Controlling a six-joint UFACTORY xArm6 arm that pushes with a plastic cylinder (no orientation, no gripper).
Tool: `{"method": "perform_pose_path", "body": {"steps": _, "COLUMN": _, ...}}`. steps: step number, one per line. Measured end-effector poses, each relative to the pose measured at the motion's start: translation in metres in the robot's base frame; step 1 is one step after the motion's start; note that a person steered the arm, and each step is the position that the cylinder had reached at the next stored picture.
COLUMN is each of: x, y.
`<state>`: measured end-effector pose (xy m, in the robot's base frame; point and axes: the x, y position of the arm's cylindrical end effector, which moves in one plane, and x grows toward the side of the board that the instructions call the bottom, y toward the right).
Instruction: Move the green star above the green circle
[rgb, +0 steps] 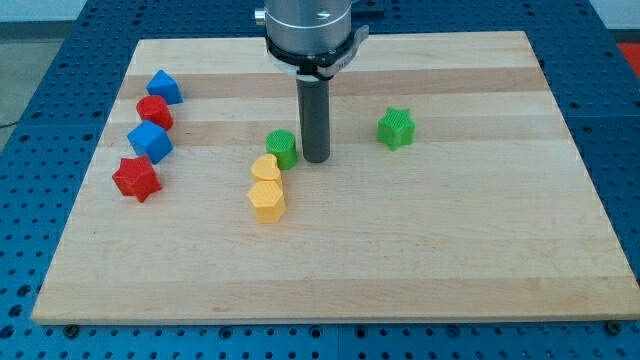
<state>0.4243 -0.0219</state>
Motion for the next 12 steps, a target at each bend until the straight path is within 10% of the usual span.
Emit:
{"method": "perform_pose_path", "body": {"steps": 5, "x": -0.018, "y": 0.004}}
{"method": "perform_pose_path", "body": {"steps": 8, "x": 0.001, "y": 0.224}}
{"method": "perform_pose_path", "body": {"steps": 12, "x": -0.037, "y": 0.083}}
